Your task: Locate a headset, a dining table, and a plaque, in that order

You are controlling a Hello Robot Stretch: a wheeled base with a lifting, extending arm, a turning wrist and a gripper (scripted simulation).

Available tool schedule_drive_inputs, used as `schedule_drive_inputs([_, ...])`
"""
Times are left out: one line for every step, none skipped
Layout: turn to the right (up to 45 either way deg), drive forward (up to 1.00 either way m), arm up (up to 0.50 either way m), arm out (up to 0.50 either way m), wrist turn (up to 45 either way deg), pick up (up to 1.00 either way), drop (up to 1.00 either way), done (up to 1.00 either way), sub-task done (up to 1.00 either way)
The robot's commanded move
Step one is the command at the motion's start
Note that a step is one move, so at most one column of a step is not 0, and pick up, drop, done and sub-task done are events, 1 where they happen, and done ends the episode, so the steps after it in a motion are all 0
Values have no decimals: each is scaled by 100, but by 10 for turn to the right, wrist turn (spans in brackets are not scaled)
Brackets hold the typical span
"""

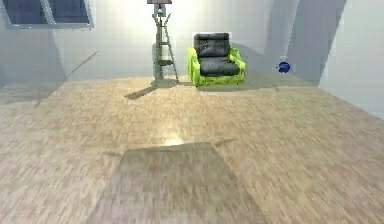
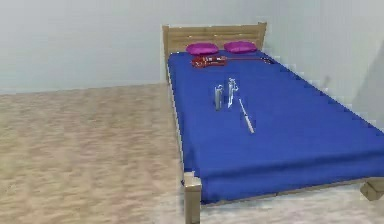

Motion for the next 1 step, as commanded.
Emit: schedule_drive_inputs([0, 100, 0, 0, 0, 0, 0, 0, 0])
